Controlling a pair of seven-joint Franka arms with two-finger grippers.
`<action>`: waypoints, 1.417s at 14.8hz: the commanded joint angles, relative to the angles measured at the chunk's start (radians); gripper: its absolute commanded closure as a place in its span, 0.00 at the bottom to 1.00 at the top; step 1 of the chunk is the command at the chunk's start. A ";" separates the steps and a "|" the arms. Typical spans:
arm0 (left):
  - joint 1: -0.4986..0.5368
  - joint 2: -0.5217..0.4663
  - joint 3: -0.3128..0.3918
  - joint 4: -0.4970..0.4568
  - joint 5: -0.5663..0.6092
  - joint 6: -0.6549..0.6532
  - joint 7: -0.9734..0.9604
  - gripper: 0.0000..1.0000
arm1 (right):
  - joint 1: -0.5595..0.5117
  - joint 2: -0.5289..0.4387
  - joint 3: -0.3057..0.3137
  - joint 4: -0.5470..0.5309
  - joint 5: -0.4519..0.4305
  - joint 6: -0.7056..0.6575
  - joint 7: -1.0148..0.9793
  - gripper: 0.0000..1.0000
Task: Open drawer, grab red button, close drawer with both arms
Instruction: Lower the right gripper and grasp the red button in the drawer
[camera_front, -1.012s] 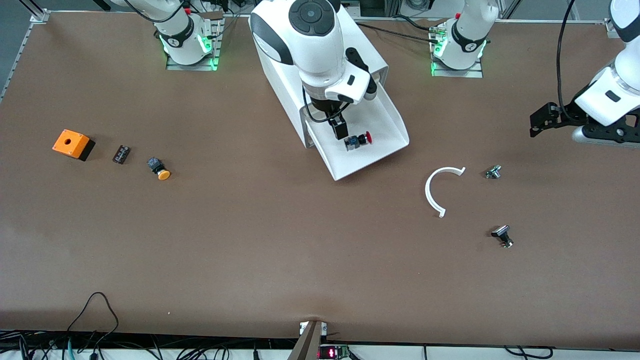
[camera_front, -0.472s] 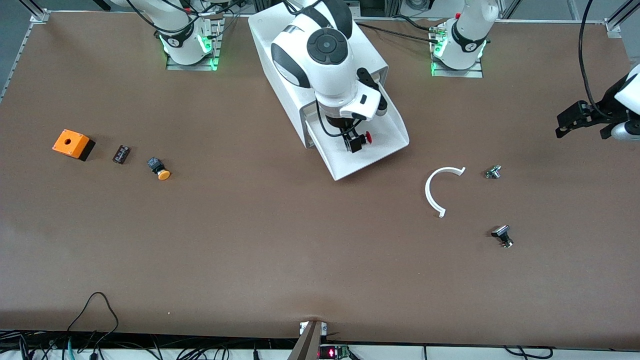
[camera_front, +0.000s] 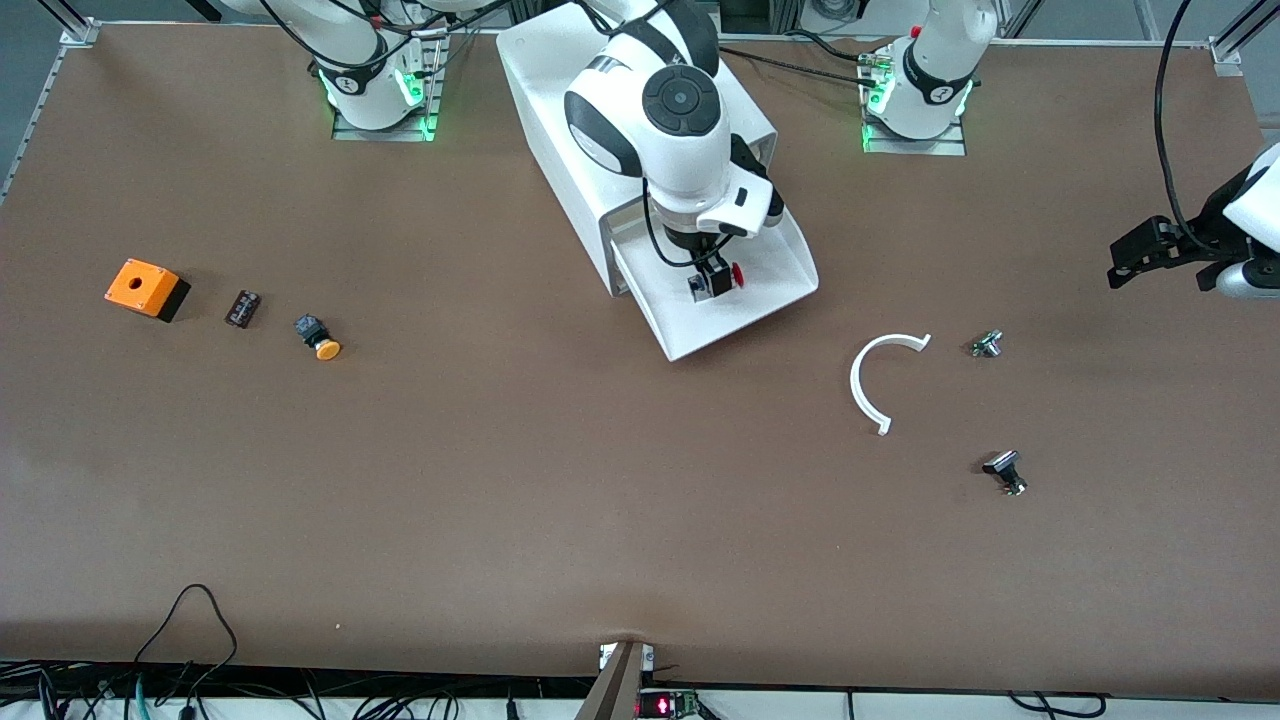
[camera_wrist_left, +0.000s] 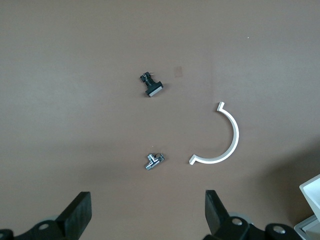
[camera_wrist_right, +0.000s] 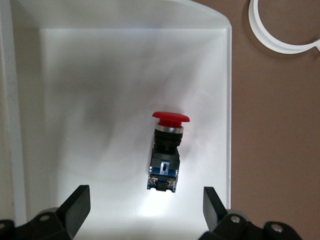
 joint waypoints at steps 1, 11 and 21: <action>-0.002 0.025 -0.004 0.047 0.024 -0.026 0.004 0.00 | 0.013 0.051 -0.004 0.042 -0.020 -0.015 -0.012 0.00; -0.002 0.025 -0.005 0.047 0.022 -0.030 0.000 0.00 | 0.013 0.103 -0.008 0.043 -0.020 0.106 0.000 0.00; -0.002 0.025 -0.004 0.047 0.022 -0.036 0.000 0.00 | 0.016 0.104 -0.008 0.037 -0.017 0.109 0.002 0.37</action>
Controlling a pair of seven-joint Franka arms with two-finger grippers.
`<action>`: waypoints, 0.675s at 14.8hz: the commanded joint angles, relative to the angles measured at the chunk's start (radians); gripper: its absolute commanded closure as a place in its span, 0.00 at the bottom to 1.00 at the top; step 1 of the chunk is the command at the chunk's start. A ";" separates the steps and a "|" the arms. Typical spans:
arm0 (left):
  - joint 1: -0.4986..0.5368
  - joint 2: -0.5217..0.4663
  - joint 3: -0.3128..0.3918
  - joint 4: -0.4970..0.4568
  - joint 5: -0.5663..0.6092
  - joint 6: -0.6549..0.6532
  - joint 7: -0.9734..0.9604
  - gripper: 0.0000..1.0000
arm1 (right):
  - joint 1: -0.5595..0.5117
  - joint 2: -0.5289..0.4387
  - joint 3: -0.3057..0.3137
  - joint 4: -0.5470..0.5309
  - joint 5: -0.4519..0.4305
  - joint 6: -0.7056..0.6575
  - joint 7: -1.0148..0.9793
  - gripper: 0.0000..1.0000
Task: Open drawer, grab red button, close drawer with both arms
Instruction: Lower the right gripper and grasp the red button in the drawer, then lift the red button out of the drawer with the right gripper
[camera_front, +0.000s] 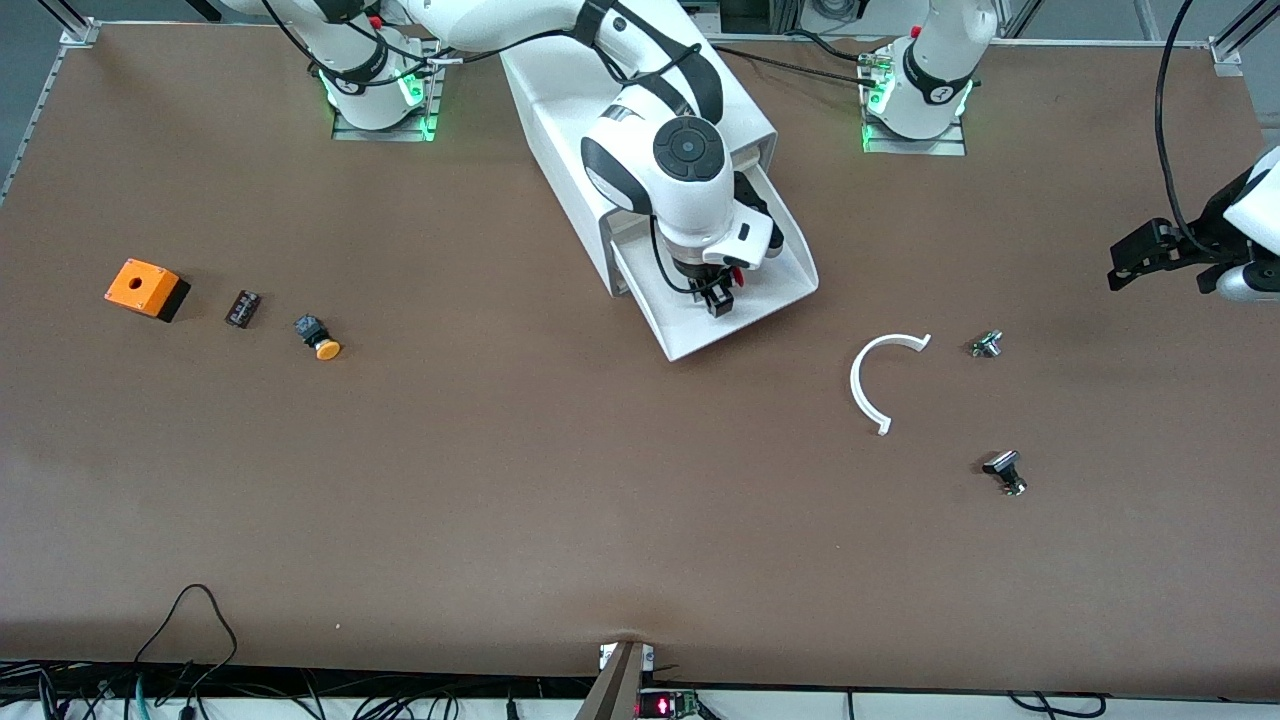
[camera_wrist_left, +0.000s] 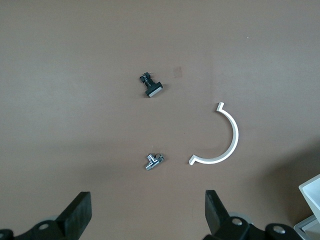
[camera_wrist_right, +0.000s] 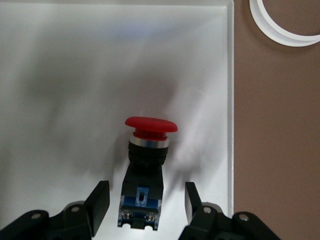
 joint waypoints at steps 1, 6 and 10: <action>-0.002 0.018 -0.004 0.037 0.022 -0.029 -0.001 0.00 | 0.012 0.021 -0.003 0.036 -0.010 -0.001 0.002 0.41; -0.002 0.018 -0.002 0.037 0.022 -0.036 -0.005 0.00 | 0.020 0.018 -0.003 0.038 -0.010 0.002 0.003 0.67; -0.002 0.018 -0.002 0.037 0.022 -0.039 -0.007 0.00 | 0.009 0.014 -0.005 0.040 -0.007 0.004 0.005 0.75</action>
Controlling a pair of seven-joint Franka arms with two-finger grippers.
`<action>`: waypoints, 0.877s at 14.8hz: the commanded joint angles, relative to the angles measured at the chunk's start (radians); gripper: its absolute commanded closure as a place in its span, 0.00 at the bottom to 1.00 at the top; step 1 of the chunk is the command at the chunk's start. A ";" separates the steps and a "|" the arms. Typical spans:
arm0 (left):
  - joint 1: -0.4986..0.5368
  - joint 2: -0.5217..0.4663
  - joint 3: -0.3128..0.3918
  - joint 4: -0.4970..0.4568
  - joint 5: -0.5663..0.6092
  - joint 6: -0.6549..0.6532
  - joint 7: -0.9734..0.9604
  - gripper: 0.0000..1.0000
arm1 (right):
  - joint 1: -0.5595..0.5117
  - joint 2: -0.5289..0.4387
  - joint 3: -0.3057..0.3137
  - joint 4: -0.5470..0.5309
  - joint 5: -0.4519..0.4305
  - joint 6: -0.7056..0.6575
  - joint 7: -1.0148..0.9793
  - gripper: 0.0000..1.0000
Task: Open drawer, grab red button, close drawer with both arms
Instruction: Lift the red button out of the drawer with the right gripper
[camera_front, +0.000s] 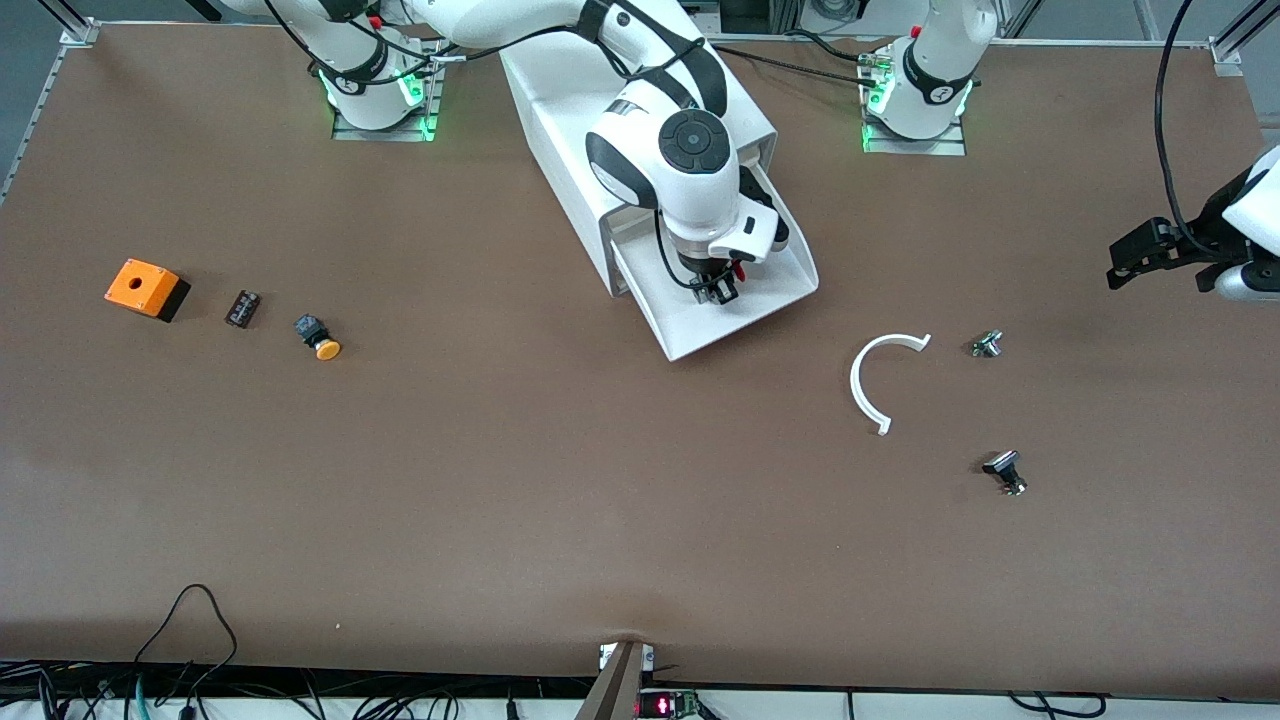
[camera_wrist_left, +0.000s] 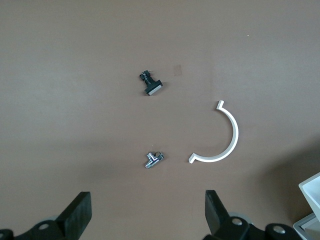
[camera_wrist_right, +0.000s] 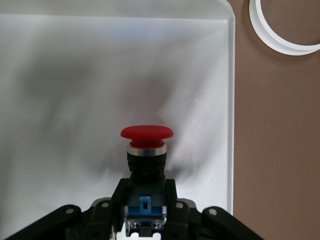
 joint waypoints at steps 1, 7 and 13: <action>-0.002 0.017 -0.002 0.037 0.022 -0.031 -0.007 0.00 | -0.012 0.013 -0.004 0.034 -0.005 -0.004 0.003 0.76; -0.002 0.017 -0.002 0.037 0.022 -0.033 -0.007 0.00 | -0.100 -0.113 -0.010 0.037 0.019 -0.118 0.087 0.76; -0.002 0.017 -0.004 0.037 0.022 -0.033 -0.005 0.00 | -0.212 -0.151 -0.093 0.054 0.015 -0.129 0.194 0.76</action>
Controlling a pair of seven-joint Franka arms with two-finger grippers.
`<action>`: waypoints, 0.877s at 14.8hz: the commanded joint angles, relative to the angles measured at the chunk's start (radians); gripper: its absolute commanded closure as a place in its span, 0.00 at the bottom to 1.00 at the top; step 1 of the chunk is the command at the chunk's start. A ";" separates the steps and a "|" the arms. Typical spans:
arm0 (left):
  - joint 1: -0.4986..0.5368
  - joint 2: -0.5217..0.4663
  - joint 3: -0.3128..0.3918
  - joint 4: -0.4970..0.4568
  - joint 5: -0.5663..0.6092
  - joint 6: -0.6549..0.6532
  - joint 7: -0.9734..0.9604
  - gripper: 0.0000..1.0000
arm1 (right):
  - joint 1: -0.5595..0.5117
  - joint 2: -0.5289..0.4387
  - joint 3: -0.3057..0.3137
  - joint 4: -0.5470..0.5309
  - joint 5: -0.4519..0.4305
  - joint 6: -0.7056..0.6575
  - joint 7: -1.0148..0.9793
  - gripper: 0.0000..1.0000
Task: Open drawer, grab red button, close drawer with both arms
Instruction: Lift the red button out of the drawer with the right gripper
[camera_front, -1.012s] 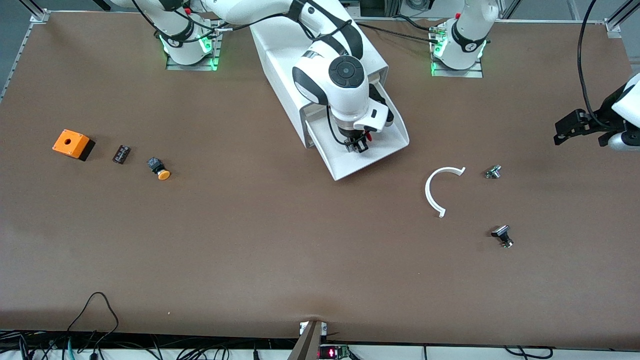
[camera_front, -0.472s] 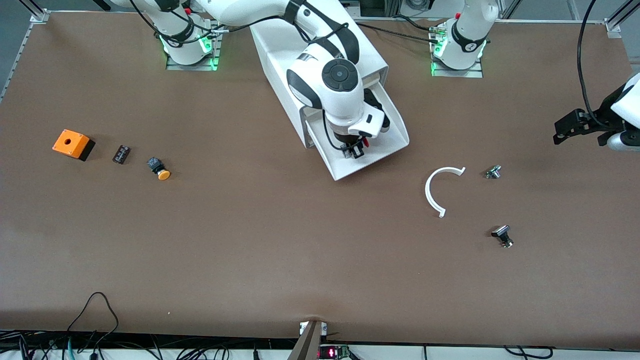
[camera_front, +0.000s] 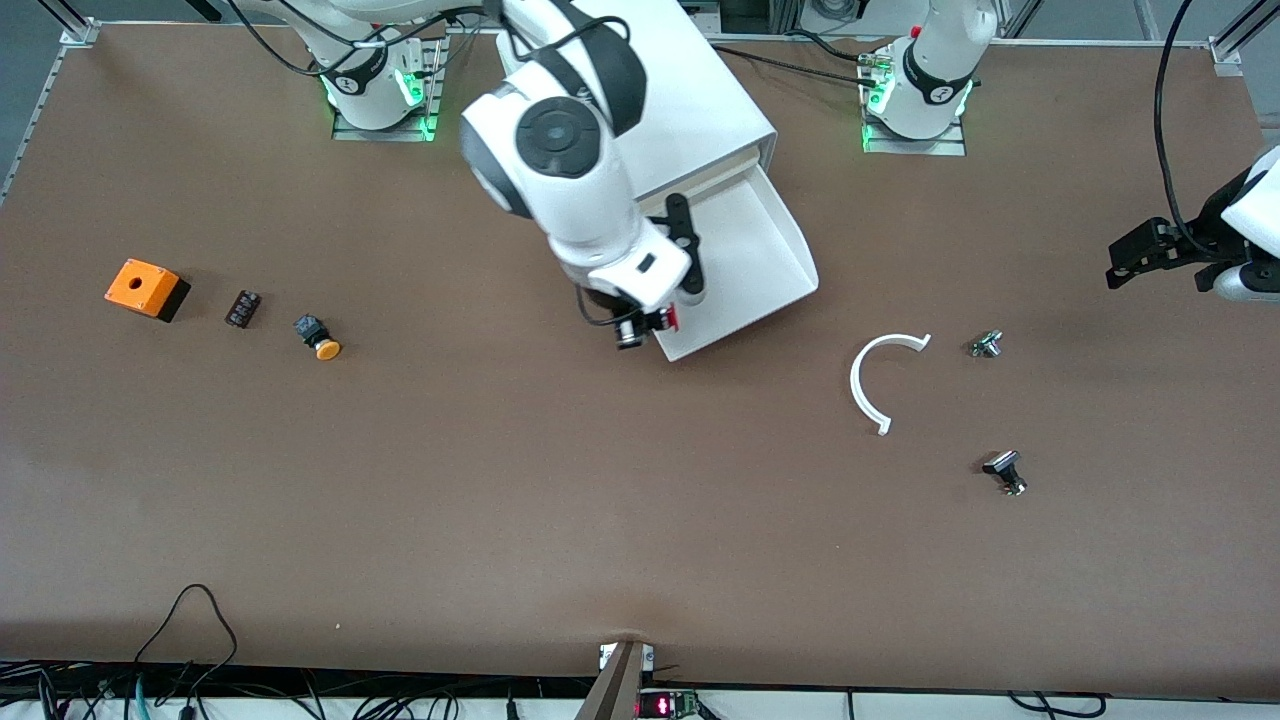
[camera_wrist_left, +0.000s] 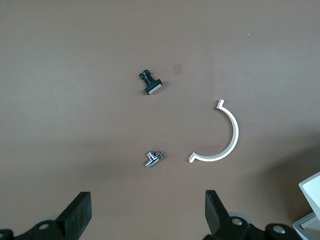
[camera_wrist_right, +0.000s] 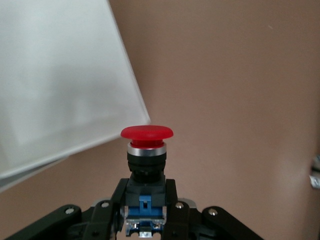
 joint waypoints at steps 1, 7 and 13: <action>-0.003 0.016 -0.004 0.037 0.022 -0.030 -0.005 0.00 | -0.017 -0.002 -0.072 0.004 0.012 0.020 0.069 0.76; -0.003 0.018 -0.002 0.037 0.024 -0.042 -0.004 0.00 | -0.043 0.047 -0.095 -0.005 -0.003 0.044 0.612 0.76; -0.003 0.022 -0.006 0.040 0.024 -0.042 0.004 0.00 | -0.061 0.050 -0.095 -0.079 -0.006 -0.038 0.962 0.76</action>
